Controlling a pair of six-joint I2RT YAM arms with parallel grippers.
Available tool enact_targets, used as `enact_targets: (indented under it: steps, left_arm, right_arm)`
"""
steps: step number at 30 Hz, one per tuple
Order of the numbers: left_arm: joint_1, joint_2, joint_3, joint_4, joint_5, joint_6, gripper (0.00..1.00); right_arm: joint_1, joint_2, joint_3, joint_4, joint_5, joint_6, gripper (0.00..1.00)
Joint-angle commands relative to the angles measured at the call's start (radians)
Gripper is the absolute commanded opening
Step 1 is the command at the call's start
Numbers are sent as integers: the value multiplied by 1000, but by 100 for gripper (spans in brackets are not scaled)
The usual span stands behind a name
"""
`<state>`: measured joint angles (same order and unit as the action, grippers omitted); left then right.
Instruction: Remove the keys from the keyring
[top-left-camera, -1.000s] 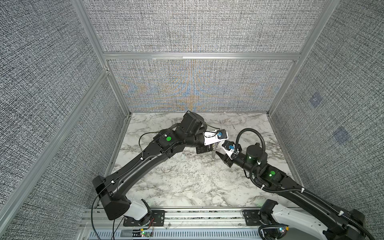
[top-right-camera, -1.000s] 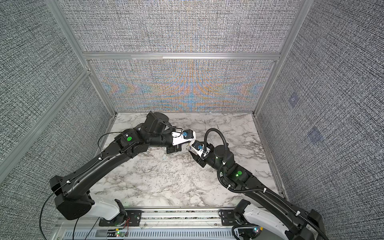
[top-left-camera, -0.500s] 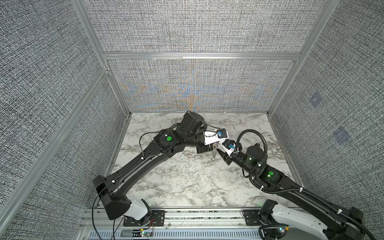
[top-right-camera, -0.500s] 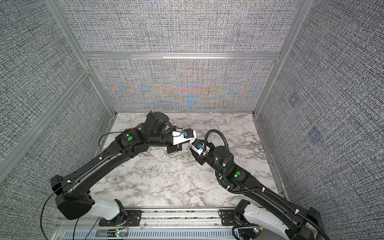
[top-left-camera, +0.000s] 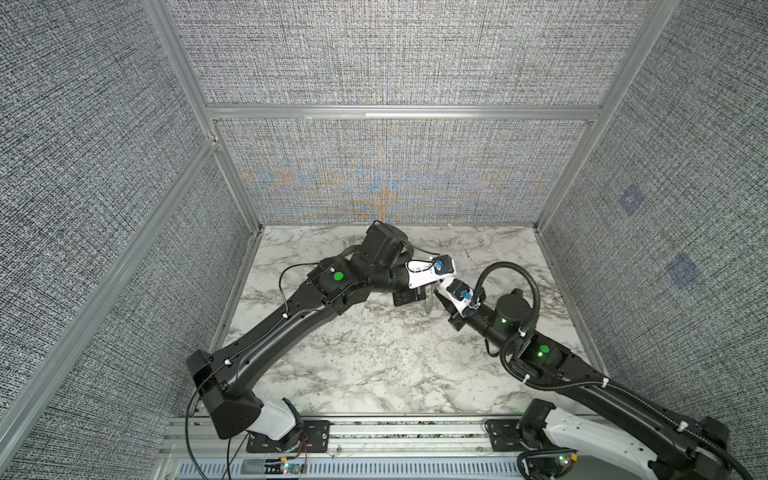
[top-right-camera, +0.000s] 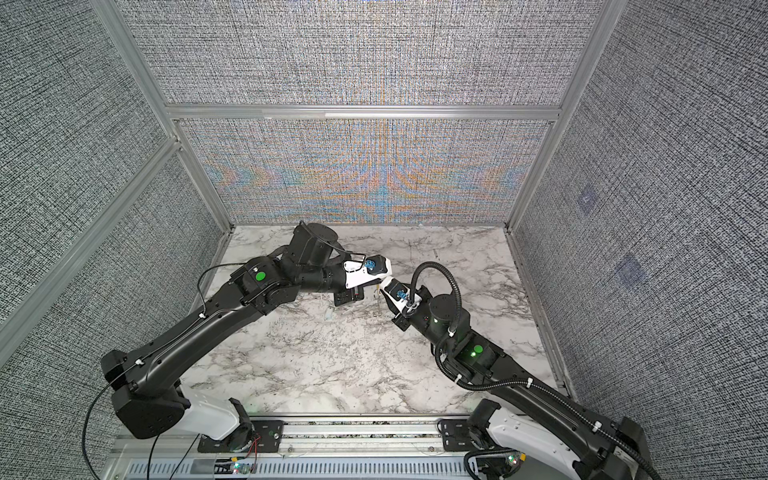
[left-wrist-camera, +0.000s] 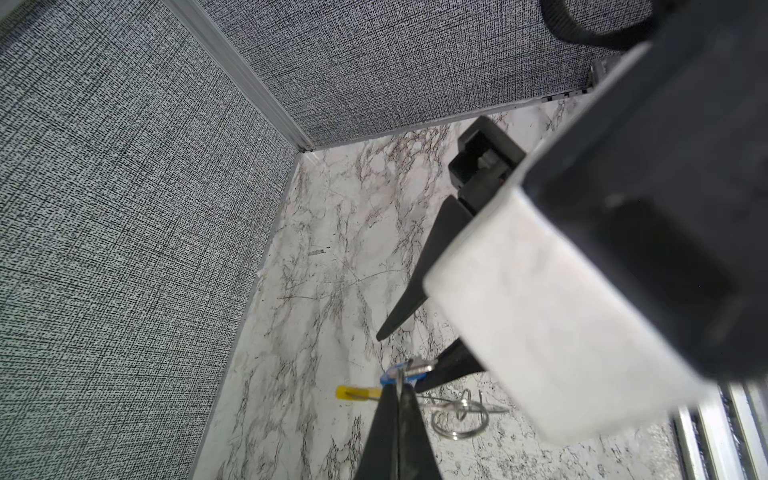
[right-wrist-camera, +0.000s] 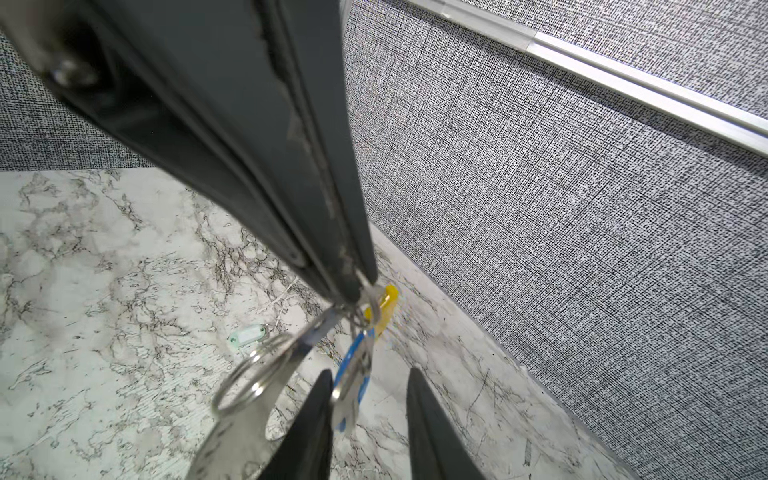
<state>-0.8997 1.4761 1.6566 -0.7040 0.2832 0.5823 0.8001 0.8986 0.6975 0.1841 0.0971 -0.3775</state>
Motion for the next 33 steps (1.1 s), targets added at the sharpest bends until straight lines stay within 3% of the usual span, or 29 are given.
enact_targets:
  steps: [1, 13, 25, 33]
  left_arm:
    - [3, 1, -1, 40, 28, -14, 0]
    - [16, -5, -13, 70, 50, -49, 0]
    - [72, -79, -172, 334, 134, -237, 0]
    - [87, -118, -288, 499, 189, -351, 0]
  right_arm:
    - [2, 5, -1, 30, -20, -11, 27]
    - [5, 7, 7, 29, -23, -30, 0]
    - [21, 14, 37, -3, -2, -76, 0]
    - [39, 55, 120, -73, 14, -181, 0]
